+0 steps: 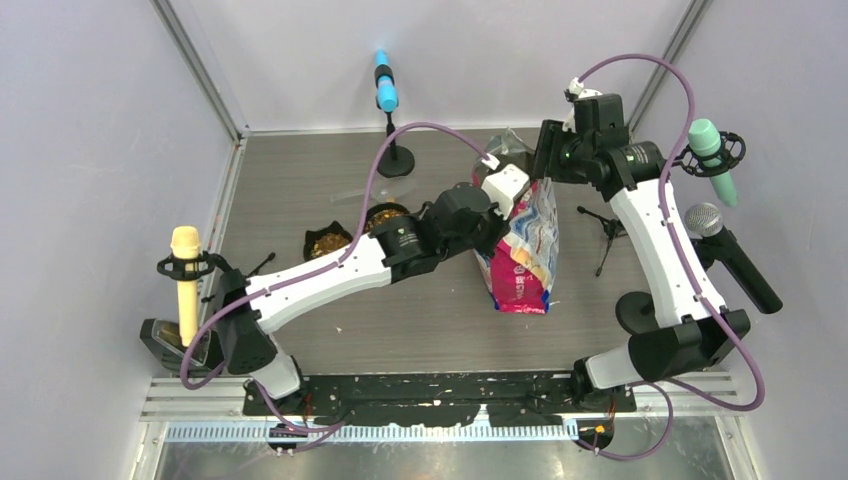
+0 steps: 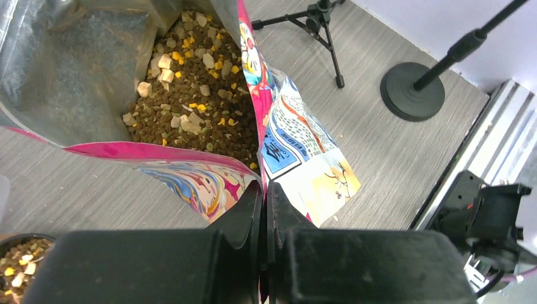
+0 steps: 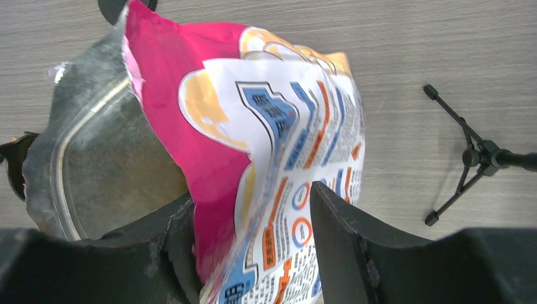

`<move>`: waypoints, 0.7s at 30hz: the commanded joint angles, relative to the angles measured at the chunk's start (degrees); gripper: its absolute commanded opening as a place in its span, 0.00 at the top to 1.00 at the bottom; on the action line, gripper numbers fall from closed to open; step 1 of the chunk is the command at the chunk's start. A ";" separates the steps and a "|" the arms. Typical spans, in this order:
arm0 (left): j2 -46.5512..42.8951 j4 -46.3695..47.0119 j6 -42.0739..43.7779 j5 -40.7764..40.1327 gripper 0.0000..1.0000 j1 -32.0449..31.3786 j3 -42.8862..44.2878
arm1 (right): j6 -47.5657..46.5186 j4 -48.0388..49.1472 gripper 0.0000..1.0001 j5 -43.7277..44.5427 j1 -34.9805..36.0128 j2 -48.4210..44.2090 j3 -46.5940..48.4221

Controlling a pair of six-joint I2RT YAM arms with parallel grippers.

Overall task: Serve the pet food
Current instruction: Adjust the pet food bag at the center of the board.

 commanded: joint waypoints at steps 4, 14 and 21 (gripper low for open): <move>-6.92 -6.50 14.45 15.43 1.00 0.73 -0.75 | -1.07 4.40 0.36 -4.49 -1.24 3.28 4.27; -8.45 -22.50 28.64 30.69 1.00 5.84 5.01 | -5.54 3.62 0.28 -6.78 -0.72 2.82 6.87; -6.66 -23.81 29.95 31.54 1.00 5.82 7.13 | -6.30 1.74 0.29 -7.12 0.59 5.06 8.53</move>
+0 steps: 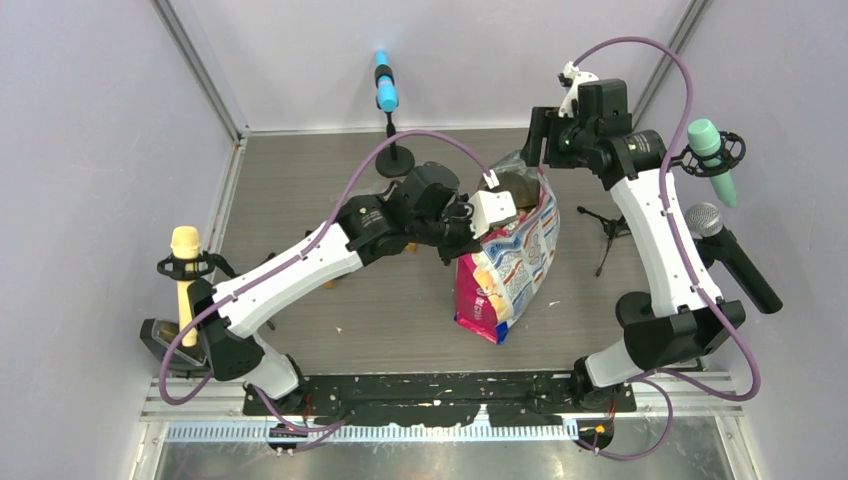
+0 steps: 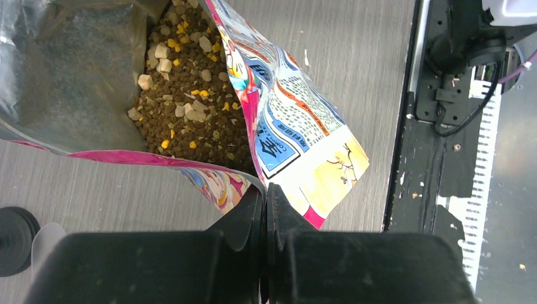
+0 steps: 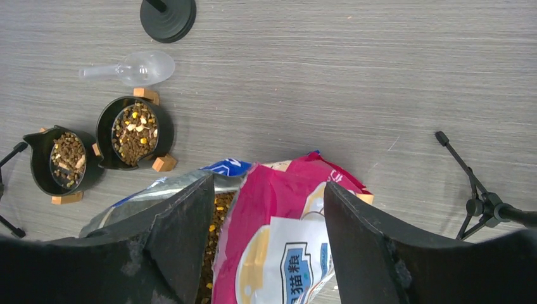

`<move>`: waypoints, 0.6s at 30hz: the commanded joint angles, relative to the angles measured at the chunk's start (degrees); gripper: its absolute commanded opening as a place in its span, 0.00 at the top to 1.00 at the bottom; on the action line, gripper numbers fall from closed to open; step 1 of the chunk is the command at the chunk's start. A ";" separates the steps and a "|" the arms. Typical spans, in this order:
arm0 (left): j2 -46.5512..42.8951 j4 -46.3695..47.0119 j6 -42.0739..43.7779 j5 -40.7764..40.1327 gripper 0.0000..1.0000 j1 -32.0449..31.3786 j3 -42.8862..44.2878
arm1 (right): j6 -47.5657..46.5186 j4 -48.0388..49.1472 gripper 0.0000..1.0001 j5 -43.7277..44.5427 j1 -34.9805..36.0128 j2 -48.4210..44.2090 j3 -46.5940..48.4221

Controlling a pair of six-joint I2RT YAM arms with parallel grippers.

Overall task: Serve the pet food
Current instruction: Adjust the pet food bag at the center of the board.

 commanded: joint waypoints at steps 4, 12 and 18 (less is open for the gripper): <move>-1.01 -1.58 2.99 5.12 1.00 -0.62 2.97 | -2.71 -3.31 0.33 1.16 1.86 1.86 3.50; -0.70 0.12 1.53 3.70 1.00 -0.56 2.49 | -3.27 -6.18 0.35 1.14 3.72 -0.49 1.54; -0.86 0.35 1.03 2.40 1.00 -0.47 2.61 | -4.55 -8.08 0.45 8.01 5.43 -1.16 0.77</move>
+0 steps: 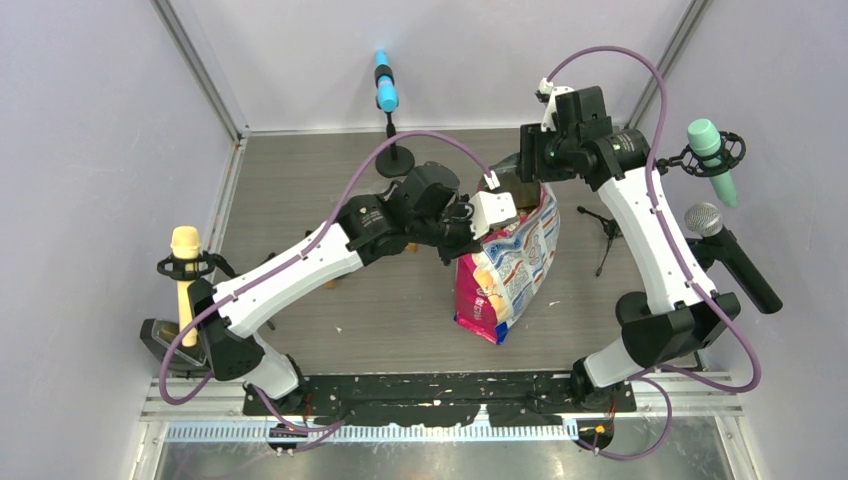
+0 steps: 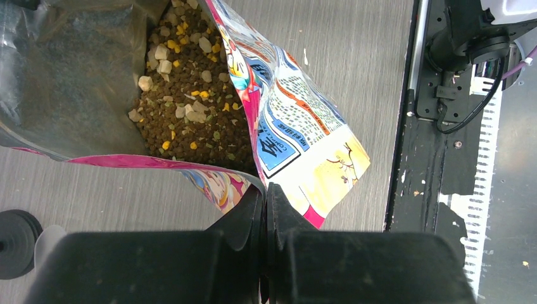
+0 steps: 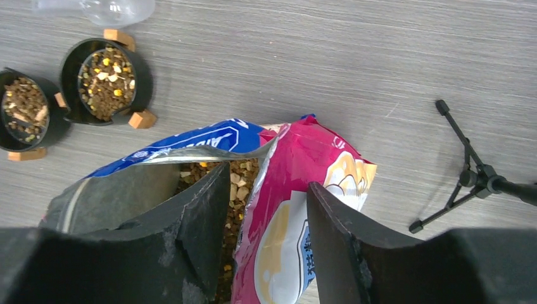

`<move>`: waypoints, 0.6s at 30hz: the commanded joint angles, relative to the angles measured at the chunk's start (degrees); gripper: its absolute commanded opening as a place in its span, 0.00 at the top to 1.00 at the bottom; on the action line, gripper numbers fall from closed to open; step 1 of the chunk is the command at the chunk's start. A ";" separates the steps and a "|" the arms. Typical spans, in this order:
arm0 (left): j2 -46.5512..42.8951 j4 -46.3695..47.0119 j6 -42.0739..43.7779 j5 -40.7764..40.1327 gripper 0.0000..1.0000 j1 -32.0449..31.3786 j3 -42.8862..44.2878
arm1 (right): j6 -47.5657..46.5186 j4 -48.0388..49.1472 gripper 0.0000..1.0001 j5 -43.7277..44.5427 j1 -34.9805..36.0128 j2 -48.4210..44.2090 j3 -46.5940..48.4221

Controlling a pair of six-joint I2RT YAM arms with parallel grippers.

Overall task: Serve the pet food
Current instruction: Adjust the pet food bag at the center of the board.

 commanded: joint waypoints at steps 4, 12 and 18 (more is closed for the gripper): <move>-1.19 0.58 0.06 1.10 1.00 -0.34 2.20 | -1.83 -0.96 0.47 7.56 1.37 -0.66 -0.19; -2.13 0.18 0.56 -0.27 1.00 -0.14 1.36 | 2.19 2.45 0.76 13.58 2.41 3.27 2.04; -2.69 -3.80 1.46 0.35 1.00 2.57 3.76 | 7.16 7.87 0.95 17.39 2.36 -0.45 0.38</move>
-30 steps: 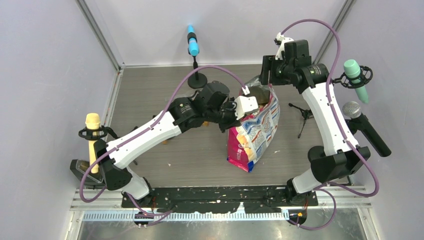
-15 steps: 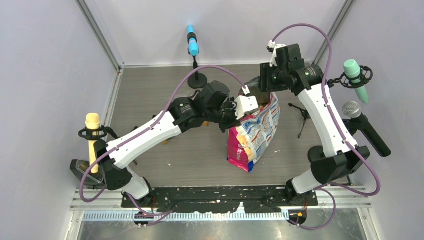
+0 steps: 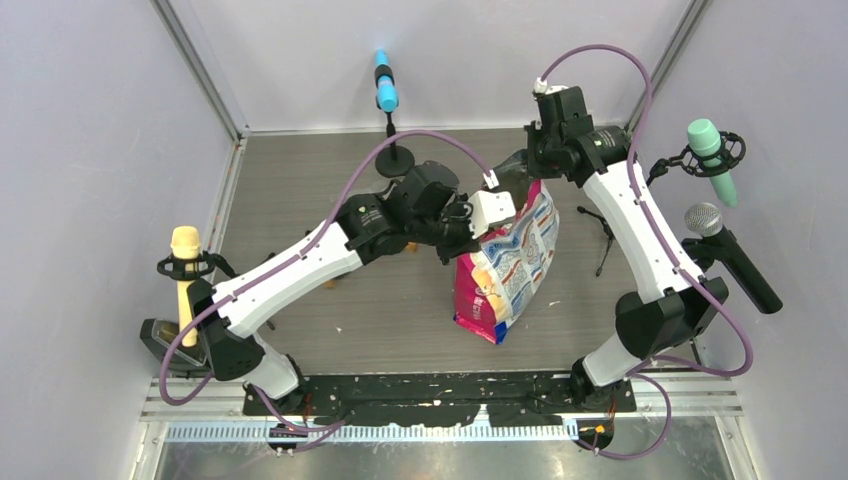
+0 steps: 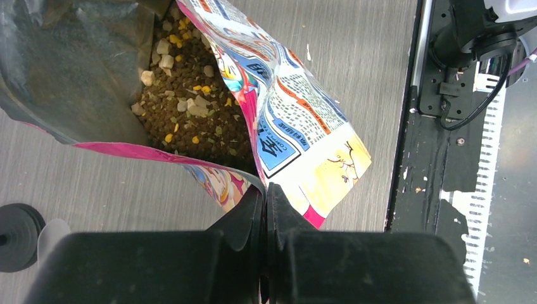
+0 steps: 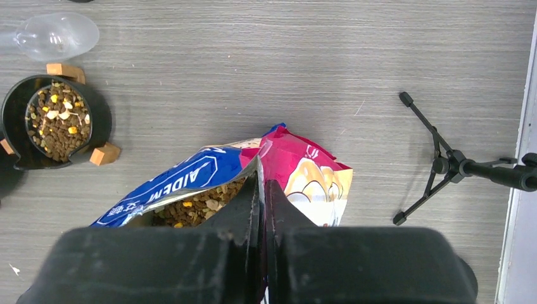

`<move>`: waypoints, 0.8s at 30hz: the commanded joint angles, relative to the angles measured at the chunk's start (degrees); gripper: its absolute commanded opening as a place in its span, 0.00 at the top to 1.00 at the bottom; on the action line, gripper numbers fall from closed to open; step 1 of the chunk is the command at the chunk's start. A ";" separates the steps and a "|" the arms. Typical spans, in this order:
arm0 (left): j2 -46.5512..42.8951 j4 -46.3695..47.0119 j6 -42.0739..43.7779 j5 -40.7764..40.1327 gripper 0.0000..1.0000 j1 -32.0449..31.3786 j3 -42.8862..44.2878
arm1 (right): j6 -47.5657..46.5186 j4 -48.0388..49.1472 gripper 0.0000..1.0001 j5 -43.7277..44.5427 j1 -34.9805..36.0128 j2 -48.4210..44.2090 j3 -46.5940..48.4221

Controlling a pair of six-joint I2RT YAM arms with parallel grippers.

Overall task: Serve the pet food
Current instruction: Adjust the pet food bag at the center of the board.

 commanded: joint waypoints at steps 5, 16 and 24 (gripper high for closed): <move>-3.45 -6.44 5.04 -1.47 1.00 5.37 5.69 | 7.98 12.95 0.95 11.87 -0.02 -8.09 -1.54; -0.17 -3.72 12.00 -4.52 1.00 9.29 13.03 | 14.57 15.74 0.95 17.76 -0.01 -13.23 -2.88; 0.29 -3.00 12.66 -1.05 1.00 12.46 14.39 | 13.76 14.88 0.95 14.02 -1.77 -14.56 -5.35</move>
